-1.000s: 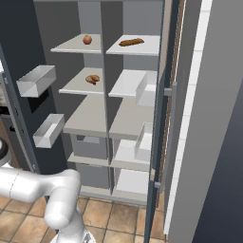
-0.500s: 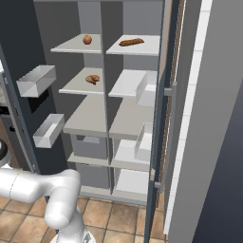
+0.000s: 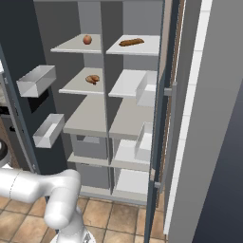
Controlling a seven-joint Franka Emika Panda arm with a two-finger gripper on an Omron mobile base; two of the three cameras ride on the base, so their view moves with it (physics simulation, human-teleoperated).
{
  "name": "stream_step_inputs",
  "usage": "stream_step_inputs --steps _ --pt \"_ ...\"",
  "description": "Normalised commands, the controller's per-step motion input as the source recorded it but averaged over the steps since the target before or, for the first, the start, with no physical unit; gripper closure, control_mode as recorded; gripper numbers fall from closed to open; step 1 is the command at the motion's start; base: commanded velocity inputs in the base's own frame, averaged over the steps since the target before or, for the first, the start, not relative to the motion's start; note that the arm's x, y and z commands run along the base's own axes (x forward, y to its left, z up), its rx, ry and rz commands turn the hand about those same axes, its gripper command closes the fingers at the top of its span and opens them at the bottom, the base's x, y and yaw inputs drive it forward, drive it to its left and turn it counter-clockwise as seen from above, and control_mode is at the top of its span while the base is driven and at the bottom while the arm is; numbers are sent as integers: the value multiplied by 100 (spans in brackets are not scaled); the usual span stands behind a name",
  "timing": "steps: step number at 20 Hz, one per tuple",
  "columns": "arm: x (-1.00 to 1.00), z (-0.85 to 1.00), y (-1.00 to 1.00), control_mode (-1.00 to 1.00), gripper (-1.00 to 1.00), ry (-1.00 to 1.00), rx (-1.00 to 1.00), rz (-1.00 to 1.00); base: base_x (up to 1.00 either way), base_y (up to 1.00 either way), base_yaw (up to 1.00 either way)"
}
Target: There's a chicken drumstick in the fridge that needs to be moved to the freezer for freezing. Pick up the chicken drumstick from the fridge, place it on any shelf in the freezer, and close the fridge and freezer doors when done.
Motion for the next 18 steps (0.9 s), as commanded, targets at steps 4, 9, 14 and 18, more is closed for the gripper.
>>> stream_step_inputs --steps 4,9,14,18 --pt "9 -3 0 -100 -100 0 -1 0 0 0 0" --pt "19 0 0 -100 -100 0 0 0 0 0 0" --pt "23 -1 -2 -100 -100 0 -1 0 0 0 0" --pt "10 0 -5 -100 -100 1 -2 -1 0 0 0"
